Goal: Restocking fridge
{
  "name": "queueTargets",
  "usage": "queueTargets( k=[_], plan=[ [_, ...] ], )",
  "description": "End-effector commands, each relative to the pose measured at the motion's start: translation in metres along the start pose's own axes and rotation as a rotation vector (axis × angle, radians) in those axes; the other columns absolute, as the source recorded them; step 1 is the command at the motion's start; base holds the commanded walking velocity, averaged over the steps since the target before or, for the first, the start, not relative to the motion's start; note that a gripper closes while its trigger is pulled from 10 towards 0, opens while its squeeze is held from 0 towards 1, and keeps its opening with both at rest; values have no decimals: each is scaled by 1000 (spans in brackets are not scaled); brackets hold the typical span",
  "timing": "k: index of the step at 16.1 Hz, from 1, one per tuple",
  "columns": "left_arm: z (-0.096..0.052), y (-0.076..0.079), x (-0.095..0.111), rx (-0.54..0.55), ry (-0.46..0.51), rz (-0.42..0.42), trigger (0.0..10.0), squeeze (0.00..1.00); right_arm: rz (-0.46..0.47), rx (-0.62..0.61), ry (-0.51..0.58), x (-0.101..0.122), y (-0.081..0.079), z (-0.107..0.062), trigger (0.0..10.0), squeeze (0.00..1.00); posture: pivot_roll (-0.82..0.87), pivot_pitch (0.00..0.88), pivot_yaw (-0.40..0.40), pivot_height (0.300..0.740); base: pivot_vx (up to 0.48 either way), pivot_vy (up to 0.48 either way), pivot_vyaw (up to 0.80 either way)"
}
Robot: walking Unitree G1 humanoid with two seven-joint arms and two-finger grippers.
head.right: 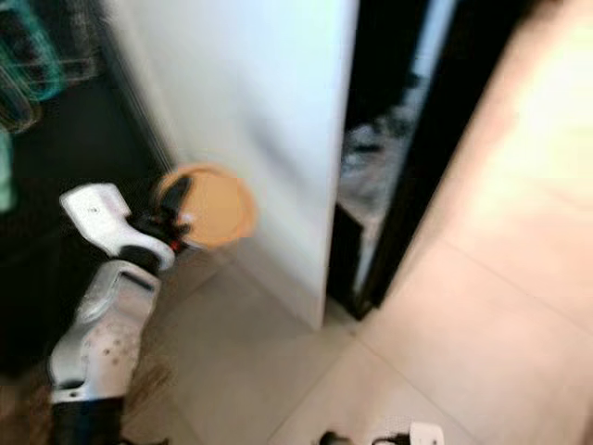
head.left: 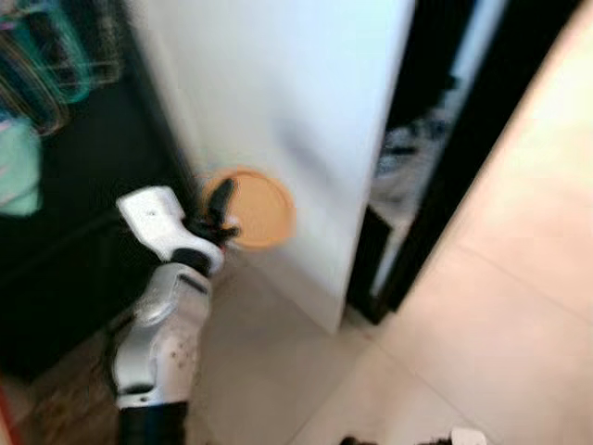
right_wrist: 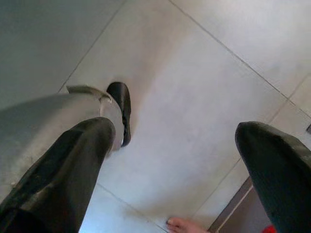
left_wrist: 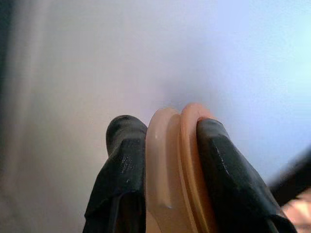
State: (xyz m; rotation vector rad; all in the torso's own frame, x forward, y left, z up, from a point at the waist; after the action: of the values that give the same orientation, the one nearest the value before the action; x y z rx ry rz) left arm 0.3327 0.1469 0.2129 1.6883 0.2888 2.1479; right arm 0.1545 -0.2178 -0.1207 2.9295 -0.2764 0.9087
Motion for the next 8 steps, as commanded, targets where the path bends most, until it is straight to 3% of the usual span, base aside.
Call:
queueTargets(
  k=[1,2,4,6,7,8],
  plan=[
    [-2,-10,1,27,-4,20,10000,0,9,2,-30,-11,-2,-2,10000,0,68,168,56,740,0,0,-788],
    [-3,-13,-2,34,-16,28,10000,0,10,2,-30,-11,-2,-2,10000,0,67,169,57,740,0,0,-788],
    [-7,-39,-20,105,-86,56,10000,0,11,1,-31,-12,-2,-2,10000,0,67,168,57,740,0,0,-788],
    [-11,-52,-29,142,-121,68,10000,0,12,1,-31,-12,-2,-3,10000,0,59,164,62,740,0,0,-788],
    [-18,-72,-44,199,-190,92,10000,0,17,-1,-29,-12,-2,-3,10000,0,63,163,62,740,0,0,-781],
    [-23,-83,-57,232,-253,107,10000,0,24,-3,-25,-12,-2,-3,10000,0,68,162,60,740,0,0,0]
  ],
)
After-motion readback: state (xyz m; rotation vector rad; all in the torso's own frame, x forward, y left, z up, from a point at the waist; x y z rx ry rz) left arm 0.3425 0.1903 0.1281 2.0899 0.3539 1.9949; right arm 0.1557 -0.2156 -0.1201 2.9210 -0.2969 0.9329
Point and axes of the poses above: a point about 5 cm out from each wrist's last joint towards the gripper, its own z axis pointing out of the wrist towards the gripper, its own x axis along the axis of the wrist's last joint, y = z × x, the point moved 3 cm from there along z, pointing out of the wrist towards the gripper, and after that the axes turned 4 degrees about z, right-handed, at the moved point
